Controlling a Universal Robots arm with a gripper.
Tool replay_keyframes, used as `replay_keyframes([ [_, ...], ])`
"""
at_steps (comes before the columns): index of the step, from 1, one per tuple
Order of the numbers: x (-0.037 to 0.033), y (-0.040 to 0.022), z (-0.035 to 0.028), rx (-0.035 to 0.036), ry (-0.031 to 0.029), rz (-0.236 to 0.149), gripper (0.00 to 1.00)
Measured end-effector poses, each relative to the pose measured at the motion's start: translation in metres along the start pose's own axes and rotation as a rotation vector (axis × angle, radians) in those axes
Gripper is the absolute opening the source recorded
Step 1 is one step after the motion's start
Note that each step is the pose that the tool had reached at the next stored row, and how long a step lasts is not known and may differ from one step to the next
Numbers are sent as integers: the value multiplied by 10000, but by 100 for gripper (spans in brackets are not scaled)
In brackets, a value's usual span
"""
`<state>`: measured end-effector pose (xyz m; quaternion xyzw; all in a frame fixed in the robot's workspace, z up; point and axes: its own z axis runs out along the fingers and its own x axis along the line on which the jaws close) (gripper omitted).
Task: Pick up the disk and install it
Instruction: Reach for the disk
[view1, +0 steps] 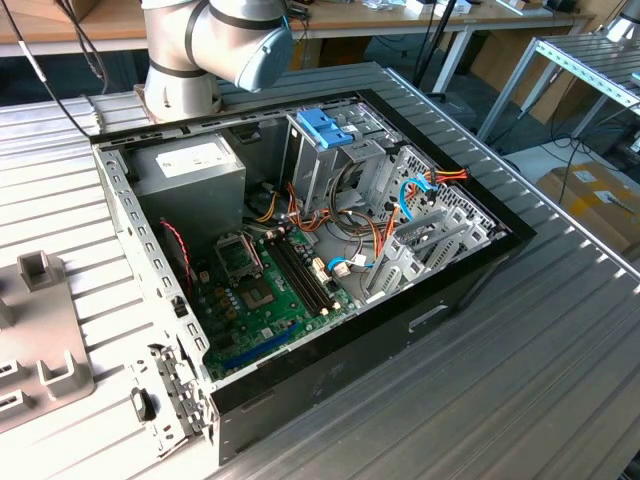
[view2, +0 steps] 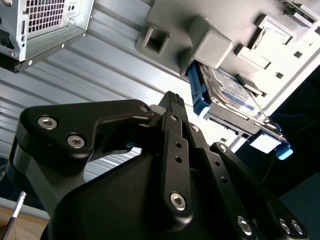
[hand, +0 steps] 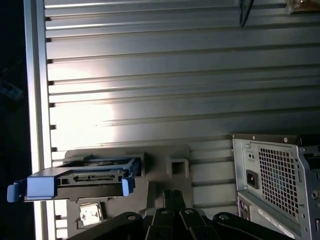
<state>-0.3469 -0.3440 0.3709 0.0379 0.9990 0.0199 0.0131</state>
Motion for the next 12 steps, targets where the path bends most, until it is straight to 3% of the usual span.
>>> replay_keyframes([
  [3, 98, -4, 16, 1, 1, 0, 11],
  [4, 192, -3, 28, 0, 0, 0, 11],
  [5, 235, -2, 32, 0, 0, 1, 11],
  [12, 437, 9, 54, 0, 0, 3, 11],
])
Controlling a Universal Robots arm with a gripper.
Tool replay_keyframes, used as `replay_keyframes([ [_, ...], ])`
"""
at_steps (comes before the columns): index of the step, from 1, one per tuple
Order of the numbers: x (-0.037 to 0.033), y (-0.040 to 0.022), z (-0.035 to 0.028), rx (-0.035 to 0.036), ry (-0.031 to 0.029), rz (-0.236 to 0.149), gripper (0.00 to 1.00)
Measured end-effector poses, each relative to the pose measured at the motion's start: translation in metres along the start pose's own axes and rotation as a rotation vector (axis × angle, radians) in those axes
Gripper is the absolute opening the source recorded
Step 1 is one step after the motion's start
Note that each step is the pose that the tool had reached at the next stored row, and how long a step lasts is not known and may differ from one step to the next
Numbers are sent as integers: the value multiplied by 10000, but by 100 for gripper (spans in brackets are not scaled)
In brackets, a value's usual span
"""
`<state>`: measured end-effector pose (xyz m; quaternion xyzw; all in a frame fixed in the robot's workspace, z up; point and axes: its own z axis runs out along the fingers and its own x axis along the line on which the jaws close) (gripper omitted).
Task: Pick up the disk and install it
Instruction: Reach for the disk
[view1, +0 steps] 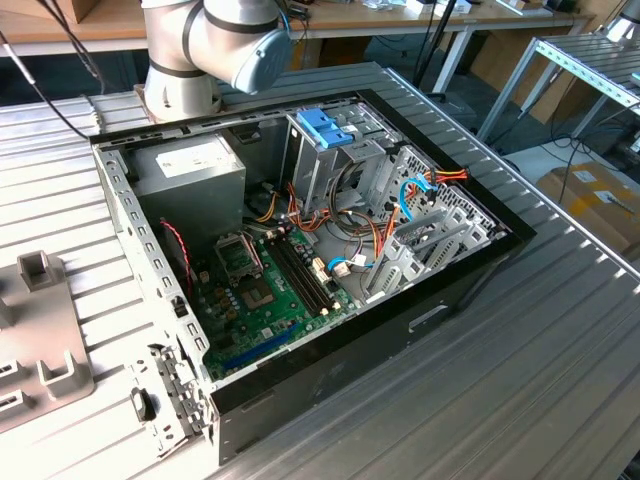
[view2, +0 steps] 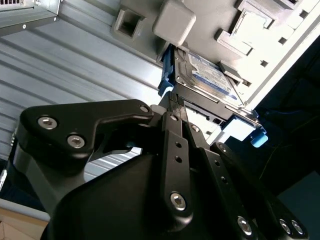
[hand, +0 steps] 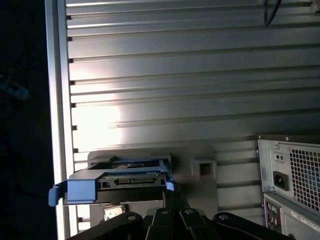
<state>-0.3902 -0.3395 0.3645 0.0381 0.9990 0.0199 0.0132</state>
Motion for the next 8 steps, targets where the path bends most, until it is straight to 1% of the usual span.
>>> replay_keyframes([
  [2, 16, 0, 1, 0, 0, 1, 11],
  [8, 17, 0, 1, 0, 1, 0, 11],
])
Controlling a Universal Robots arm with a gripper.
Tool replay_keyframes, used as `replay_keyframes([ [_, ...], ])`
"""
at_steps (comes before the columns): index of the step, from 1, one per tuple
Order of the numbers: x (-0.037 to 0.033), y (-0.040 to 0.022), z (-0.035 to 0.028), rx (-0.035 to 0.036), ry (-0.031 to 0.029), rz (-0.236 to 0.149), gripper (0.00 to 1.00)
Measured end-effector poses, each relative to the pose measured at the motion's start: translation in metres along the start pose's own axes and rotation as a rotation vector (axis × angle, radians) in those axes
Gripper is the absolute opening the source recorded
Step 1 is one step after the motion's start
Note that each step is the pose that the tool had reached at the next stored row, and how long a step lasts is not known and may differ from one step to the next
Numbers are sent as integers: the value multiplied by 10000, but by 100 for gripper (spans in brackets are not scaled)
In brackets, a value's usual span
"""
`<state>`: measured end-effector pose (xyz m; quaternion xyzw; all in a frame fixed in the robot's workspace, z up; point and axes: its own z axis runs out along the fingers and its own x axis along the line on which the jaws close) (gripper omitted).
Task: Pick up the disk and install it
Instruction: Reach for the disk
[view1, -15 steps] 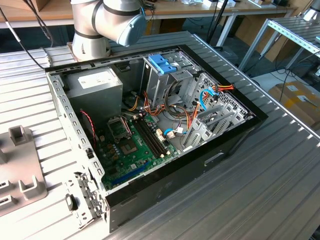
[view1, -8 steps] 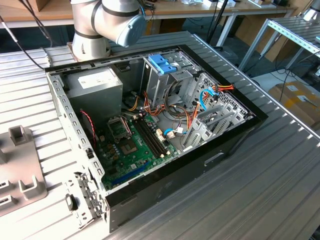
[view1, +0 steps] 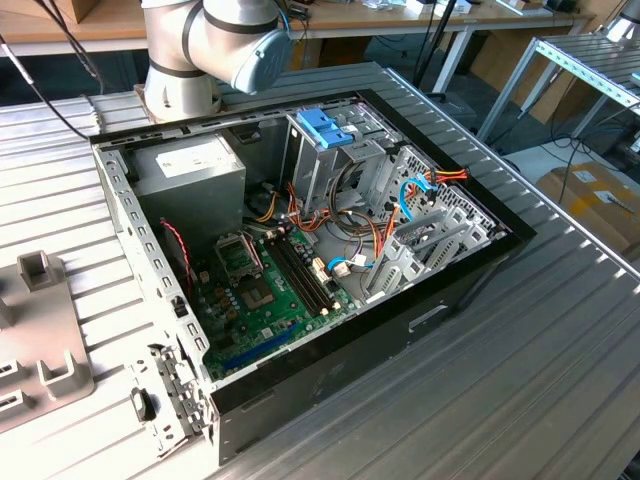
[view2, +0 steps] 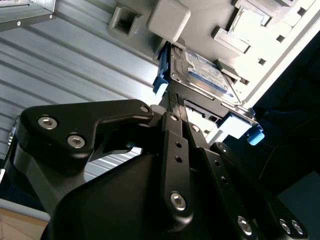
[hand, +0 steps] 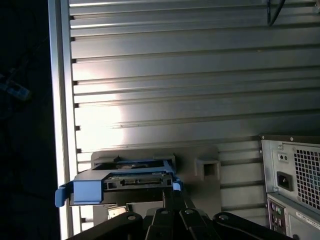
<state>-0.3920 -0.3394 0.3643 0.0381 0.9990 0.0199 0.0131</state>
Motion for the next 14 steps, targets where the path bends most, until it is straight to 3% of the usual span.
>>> replay_keyframes([
  [9, 2, 0, 0, 0, 0, 0, 11],
  [14, 100, -6, 4, -1, -2, 1, 11],
])
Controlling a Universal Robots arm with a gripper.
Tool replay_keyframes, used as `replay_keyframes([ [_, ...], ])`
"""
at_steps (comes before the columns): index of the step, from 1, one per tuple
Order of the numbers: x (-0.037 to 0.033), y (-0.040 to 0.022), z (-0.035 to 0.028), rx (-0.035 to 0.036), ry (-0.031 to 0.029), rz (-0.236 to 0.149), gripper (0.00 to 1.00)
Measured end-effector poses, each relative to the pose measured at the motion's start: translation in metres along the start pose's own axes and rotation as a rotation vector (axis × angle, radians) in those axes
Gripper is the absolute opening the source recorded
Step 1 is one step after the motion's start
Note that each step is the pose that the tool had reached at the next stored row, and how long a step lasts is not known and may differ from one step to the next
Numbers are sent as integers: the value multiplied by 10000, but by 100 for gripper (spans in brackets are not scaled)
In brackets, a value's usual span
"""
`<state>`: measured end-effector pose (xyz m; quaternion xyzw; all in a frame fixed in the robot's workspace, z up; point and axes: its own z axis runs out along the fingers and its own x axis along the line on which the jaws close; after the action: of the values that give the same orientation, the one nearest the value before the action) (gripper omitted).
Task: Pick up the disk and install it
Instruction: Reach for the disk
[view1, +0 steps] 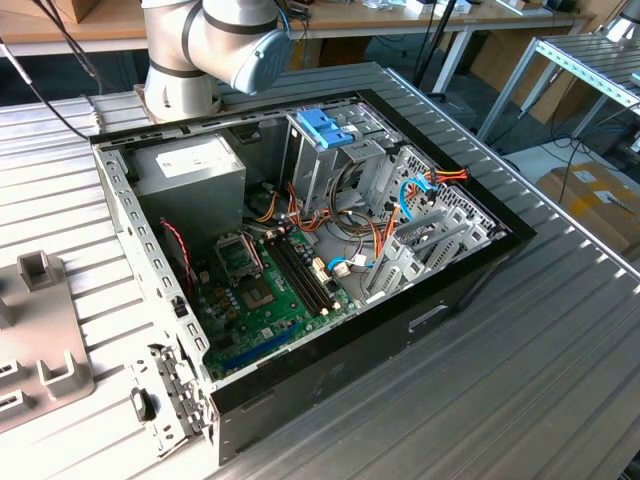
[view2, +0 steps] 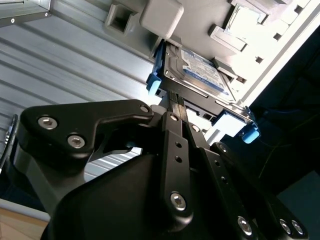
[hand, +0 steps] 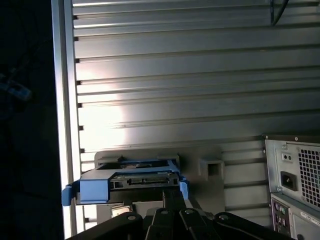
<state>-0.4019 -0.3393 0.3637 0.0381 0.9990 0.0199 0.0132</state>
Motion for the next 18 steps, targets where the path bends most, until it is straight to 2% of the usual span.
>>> replay_keyframes([
  [6, 127, -9, 10, 1, 1, 0, 11],
  [15, 416, -31, 51, 2, 3, -1, 11],
  [18, 477, -37, 77, 3, 2, -1, 11],
])
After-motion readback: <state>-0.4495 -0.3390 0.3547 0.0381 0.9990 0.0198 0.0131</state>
